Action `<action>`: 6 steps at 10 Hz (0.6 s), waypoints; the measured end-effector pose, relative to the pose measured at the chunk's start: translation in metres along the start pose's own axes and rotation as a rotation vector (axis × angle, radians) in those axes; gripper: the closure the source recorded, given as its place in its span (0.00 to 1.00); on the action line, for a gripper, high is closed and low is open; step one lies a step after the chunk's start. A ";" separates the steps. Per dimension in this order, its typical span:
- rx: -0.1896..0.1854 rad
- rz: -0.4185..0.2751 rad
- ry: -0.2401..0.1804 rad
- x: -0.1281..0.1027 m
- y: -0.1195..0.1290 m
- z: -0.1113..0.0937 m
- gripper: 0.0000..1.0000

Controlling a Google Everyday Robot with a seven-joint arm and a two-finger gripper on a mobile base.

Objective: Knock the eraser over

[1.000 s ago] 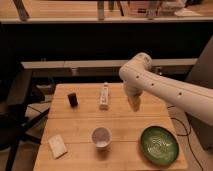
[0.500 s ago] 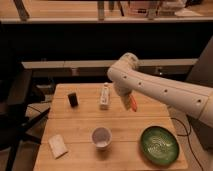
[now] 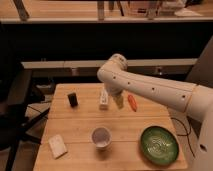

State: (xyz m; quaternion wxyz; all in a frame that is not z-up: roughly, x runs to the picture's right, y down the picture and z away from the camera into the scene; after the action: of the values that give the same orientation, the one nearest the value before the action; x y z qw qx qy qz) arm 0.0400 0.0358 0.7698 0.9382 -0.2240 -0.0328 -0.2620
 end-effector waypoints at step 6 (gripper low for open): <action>0.001 -0.073 -0.022 -0.022 -0.021 0.016 0.20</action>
State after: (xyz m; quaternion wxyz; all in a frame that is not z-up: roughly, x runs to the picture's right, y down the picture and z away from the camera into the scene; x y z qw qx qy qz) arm 0.0107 0.0370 0.7887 0.9278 -0.2249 -0.0516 -0.2933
